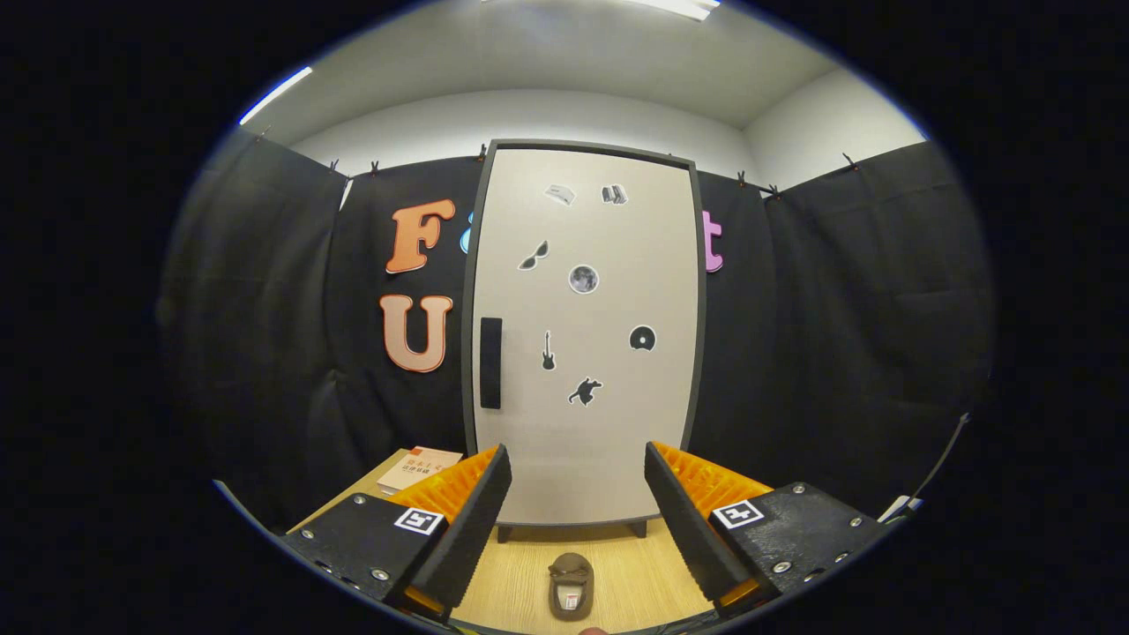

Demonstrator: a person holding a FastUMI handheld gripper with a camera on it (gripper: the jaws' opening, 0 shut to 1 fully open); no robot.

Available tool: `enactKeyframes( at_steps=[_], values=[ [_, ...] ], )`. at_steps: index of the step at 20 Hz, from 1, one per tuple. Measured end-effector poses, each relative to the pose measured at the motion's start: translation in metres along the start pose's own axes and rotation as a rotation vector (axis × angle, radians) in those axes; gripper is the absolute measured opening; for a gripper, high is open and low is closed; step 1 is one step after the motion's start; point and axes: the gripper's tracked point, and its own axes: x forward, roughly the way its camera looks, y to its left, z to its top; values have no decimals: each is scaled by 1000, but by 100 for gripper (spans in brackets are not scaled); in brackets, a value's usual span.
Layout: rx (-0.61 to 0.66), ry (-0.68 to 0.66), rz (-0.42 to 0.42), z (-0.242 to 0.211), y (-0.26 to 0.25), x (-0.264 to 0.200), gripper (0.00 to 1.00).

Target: Open the shoe cabinet door, grab the shoes and put them into the shoe cabinet, then close the shoe cabinet door.

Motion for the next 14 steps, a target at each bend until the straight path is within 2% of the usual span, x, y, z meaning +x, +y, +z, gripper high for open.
enactKeyframes(
  at_steps=[8,14],
  values=[
    [6,-2,16,1,14,5,95],
    [12,-2,62,2,37,38,95]
  ],
)
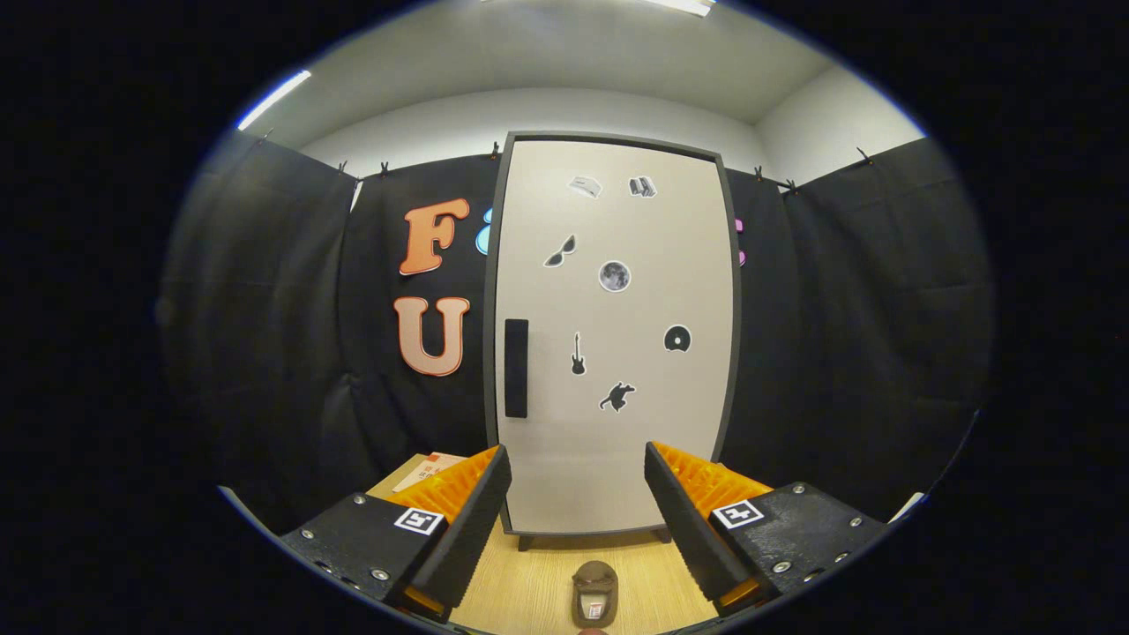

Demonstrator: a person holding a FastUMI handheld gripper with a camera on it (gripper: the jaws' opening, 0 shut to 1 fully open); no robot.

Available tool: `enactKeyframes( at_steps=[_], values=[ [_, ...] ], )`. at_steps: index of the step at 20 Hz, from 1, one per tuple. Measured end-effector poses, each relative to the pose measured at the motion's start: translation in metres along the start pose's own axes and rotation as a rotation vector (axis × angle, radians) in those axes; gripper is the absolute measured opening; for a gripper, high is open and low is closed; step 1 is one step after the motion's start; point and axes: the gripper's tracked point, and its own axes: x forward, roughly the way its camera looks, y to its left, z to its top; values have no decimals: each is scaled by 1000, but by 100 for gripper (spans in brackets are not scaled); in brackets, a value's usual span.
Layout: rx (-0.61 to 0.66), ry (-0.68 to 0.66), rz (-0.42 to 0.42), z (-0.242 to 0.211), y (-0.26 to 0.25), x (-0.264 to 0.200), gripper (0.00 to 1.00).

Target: Open the shoe cabinet door, grab the shoes and put them into the shoe cabinet, then close the shoe cabinet door.

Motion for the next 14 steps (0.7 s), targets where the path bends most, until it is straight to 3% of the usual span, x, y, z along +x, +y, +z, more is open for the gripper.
enactKeyframes(
  at_steps=[14],
  values=[
    [22,6,106,-4,66,157,95]
  ],
)
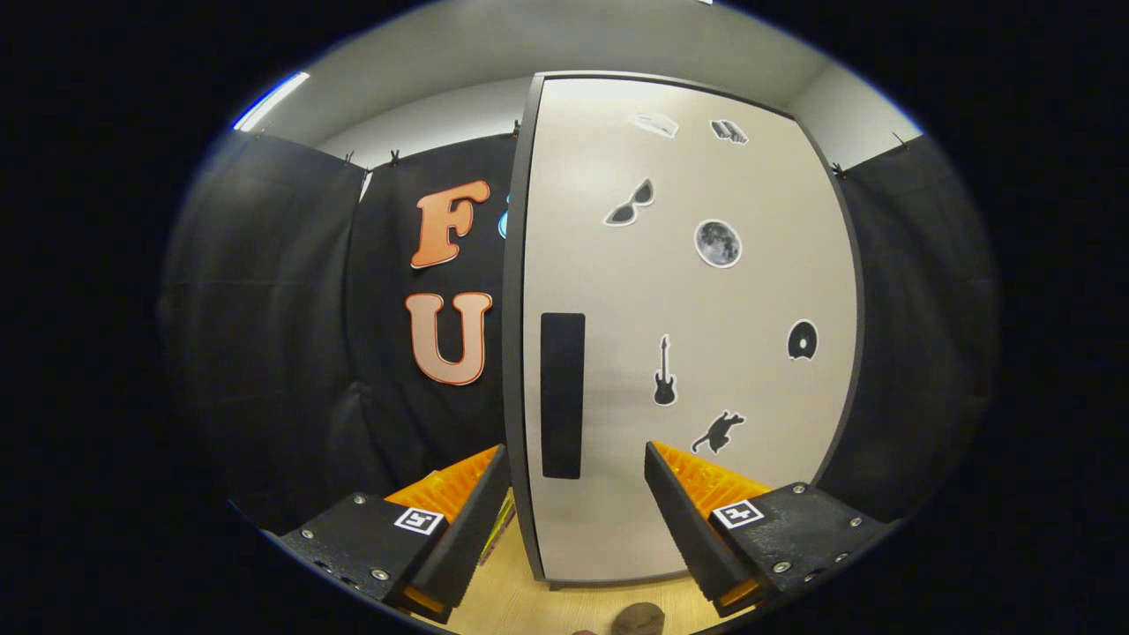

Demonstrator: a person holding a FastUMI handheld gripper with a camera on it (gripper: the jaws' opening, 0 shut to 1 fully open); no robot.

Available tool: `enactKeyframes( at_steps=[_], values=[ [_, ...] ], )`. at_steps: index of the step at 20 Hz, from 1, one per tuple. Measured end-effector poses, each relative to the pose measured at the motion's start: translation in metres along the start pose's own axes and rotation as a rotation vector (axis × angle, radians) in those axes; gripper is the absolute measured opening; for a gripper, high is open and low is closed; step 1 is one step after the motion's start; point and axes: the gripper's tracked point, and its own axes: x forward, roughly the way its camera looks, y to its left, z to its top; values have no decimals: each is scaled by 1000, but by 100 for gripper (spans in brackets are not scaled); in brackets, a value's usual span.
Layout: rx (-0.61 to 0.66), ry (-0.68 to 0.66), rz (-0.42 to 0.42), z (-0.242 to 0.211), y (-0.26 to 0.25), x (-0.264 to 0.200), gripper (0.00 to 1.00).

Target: Open the shoe cabinet door, grab the shoes and put them into the shoe cabinet, then close the shoe cabinet door.

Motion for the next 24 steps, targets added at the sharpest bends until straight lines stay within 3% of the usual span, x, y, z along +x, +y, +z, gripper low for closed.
enactKeyframes(
  at_steps=[9,13,14,16,24],
  values=[
    [29,-14,-38,0,3,62,94],
    [11,-21,-48,4,-1,64,73],
    [23,-15,-39,2,3,65,52],
    [33,-8,-46,0,4,66,37],
    [51,13,-55,-1,0,50,30]
  ],
)
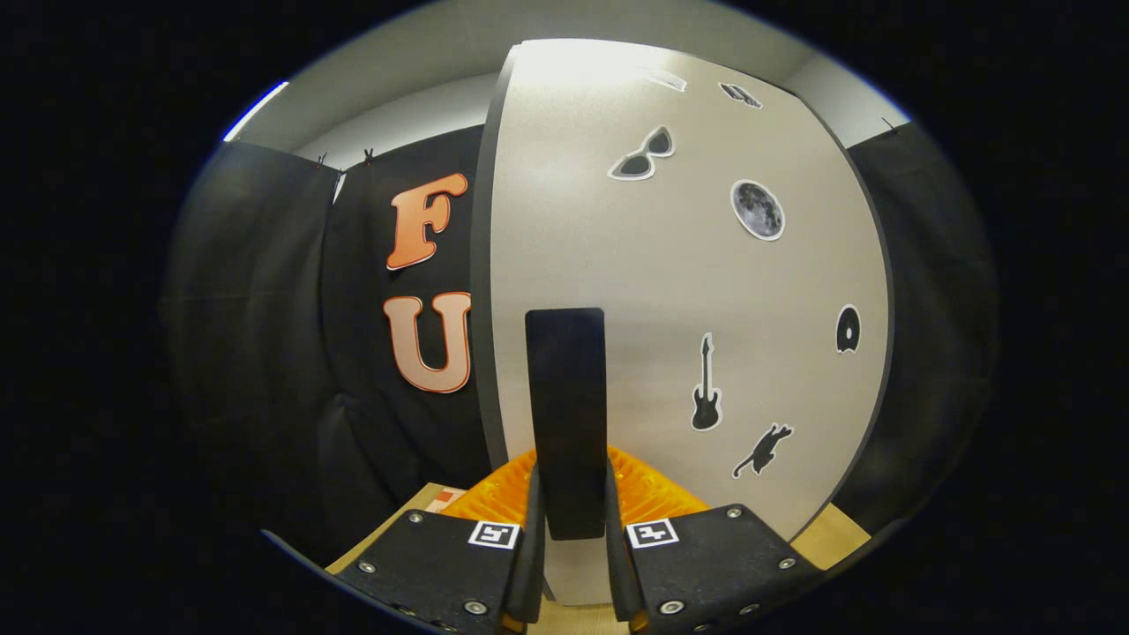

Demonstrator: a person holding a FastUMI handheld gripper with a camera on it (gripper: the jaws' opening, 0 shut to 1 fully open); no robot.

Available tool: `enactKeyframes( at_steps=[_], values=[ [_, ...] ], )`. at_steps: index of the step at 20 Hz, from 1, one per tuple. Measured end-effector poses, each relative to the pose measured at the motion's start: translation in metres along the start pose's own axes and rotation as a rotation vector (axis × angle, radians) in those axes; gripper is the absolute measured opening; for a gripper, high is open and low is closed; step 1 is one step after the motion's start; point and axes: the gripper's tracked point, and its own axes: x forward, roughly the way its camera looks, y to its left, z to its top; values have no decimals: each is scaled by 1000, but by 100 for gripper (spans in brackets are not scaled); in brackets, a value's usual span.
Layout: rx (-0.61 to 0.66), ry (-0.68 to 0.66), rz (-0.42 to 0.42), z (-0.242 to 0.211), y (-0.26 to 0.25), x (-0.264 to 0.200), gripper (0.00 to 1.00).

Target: Open the shoe cabinet door, grab the shoes and put them into the shoe cabinet, then close the shoe cabinet door.

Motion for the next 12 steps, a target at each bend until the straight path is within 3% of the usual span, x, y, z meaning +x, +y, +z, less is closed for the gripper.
enactKeyframes(
  at_steps=[12],
  values=[
    [21,-13,-60,3,-26,-65,30]
  ],
)
